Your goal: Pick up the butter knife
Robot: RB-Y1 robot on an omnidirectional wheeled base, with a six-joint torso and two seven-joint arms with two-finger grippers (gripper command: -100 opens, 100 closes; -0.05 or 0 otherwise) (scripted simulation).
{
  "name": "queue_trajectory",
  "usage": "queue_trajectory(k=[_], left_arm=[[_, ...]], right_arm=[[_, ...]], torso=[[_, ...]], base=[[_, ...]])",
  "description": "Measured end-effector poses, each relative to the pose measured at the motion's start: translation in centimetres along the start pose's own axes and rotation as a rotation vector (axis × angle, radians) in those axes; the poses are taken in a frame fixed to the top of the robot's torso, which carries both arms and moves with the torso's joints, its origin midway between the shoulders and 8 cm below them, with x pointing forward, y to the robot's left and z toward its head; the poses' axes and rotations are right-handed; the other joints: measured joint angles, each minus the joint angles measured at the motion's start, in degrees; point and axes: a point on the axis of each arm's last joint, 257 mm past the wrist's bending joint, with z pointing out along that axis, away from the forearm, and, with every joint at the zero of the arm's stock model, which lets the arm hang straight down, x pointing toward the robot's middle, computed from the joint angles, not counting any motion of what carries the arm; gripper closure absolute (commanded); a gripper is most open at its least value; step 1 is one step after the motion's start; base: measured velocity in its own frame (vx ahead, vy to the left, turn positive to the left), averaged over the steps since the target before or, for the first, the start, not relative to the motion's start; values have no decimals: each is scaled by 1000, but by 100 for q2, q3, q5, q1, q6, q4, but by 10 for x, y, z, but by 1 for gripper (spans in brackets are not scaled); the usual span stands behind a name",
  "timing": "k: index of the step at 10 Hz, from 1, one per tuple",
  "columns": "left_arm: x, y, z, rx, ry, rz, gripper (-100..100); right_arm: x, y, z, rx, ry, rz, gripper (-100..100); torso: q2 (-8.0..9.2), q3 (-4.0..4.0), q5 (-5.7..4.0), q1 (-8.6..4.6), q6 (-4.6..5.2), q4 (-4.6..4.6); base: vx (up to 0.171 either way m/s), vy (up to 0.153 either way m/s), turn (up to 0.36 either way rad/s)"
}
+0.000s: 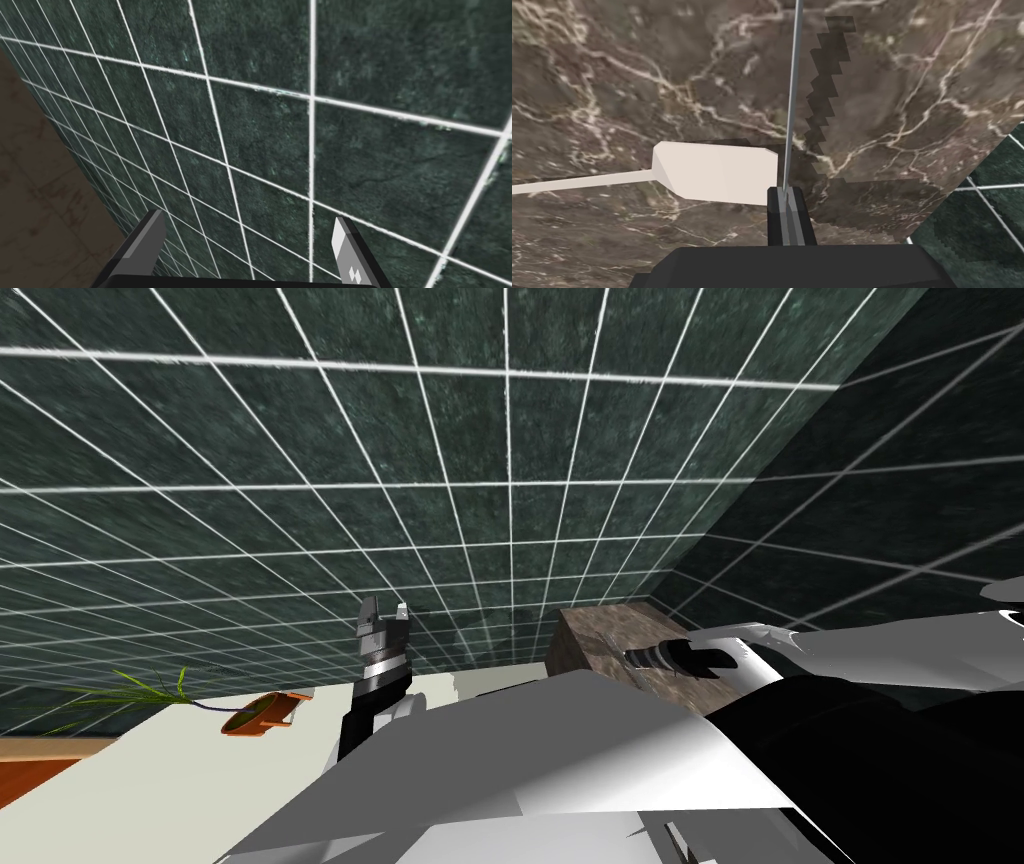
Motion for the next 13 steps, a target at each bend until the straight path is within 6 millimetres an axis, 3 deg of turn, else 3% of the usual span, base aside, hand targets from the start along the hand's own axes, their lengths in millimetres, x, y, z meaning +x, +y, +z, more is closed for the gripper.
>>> queue_trajectory(k=[1,2,3,12,13], left_arm=[[0,0,0,0,0,0,0],[0,0,0,0,0,0,0],[0,0,0,0,0,0,0],[0,0,0,0,0,0,0],[0,0,0,0,0,0,0]], right_arm=[[-1,0,0,1,-2,-1,100],[-2,-1,0,2,-3,-2,0],[-2,-1,0,2,-3,-2,100],[-9,7,-17,-3,11,-14,100],[-9,7,-18,-3,11,-13,0]], torso=[[-6,-6,-9,-6,2,-5],[-9,-8,-15,-10,3,-8],[-10,-9,-18,-13,3,-9],[2,-7,-37,-25,13,-15],[0,-8,-38,-25,12,-16]], base=[[0,0,0],[0,0,0],[1,0,10],[-9,-5,-22],[0,0,0]])
